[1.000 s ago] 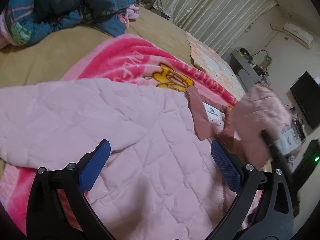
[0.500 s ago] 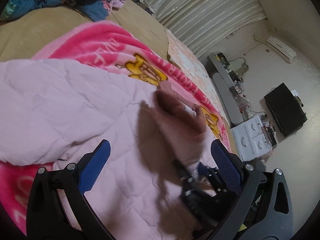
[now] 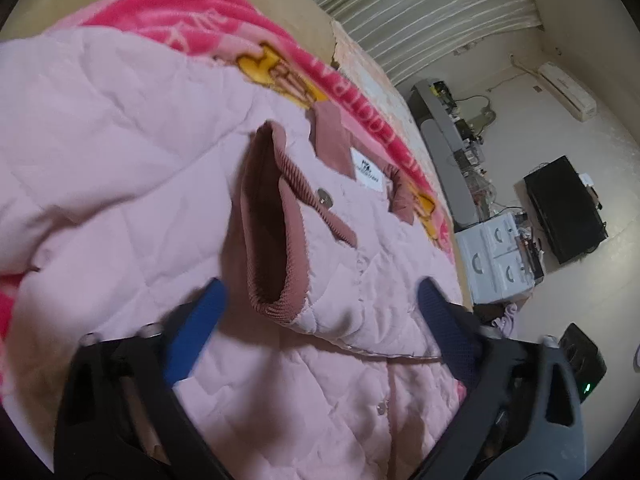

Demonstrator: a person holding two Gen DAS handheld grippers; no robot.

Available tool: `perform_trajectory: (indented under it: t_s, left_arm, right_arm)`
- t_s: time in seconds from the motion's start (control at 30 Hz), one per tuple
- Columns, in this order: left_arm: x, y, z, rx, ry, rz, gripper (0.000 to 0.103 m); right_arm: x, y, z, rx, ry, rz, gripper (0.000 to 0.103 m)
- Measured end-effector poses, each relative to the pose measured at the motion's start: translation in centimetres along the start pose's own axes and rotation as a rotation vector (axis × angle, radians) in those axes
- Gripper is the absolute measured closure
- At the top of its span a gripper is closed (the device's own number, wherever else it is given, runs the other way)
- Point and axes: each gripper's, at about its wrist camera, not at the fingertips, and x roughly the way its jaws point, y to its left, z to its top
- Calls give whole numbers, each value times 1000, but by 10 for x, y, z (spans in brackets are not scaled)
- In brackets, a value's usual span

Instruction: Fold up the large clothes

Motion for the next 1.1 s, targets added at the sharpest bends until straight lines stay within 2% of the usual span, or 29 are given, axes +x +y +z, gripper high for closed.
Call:
perform_trajectory:
  t_s: [0.07,0.1,0.17,0.27,0.4,0.53,0.67,0.77,0.83,0.93,0.97,1.0,1.07,1.1]
  left_arm:
    - [6,-1,-2,25,6,16,65]
    - [8,-2,-4,44,8,37,74]
    - [9,-4,-7,69,5,45,84]
    - [-5,-9,-4,85,-28,34,87]
    - [-13,-15,-4,133,-23,123,87]
    - [-4,-3,-10,136,10,188,86]
    - [-2,1,-16,140,19,205,77]
    - [-6,-5,-20,168,10,231,74]
    - [-10,-9,-22,192,4,253,68]
    - [-18,-15,-26,205,-5,268,50]
    - [-22,-16,-27,206,-4,273,38]
    - [-25,-18,-28,208,-5,274,30]
    - [-32,-21,-30,206,-17,274,27]
    - [-34,-23,-30,204,-22,270,22]
  right_arm:
    - [-4,-25,-3,53,4,-45,29]
    - [-5,-37,-5,81,6,-66,29]
    - [-7,-60,-8,139,13,-95,29]
    - [-7,-81,-8,181,14,-120,29]
    - [1,-97,-14,219,46,-126,29]
    - [21,-114,-32,287,148,-150,30]
    - [29,-122,-46,288,165,-170,30]
    - [27,-121,-47,296,168,-171,29]
    - [21,-119,-45,299,156,-166,26]
    - [9,-117,-46,327,118,-123,16]
    - [6,-116,-45,334,111,-111,15]
    - [3,-113,-44,335,105,-97,13]
    - [-2,-107,-44,330,96,-88,11]
    - [-4,-104,-43,325,92,-78,11]
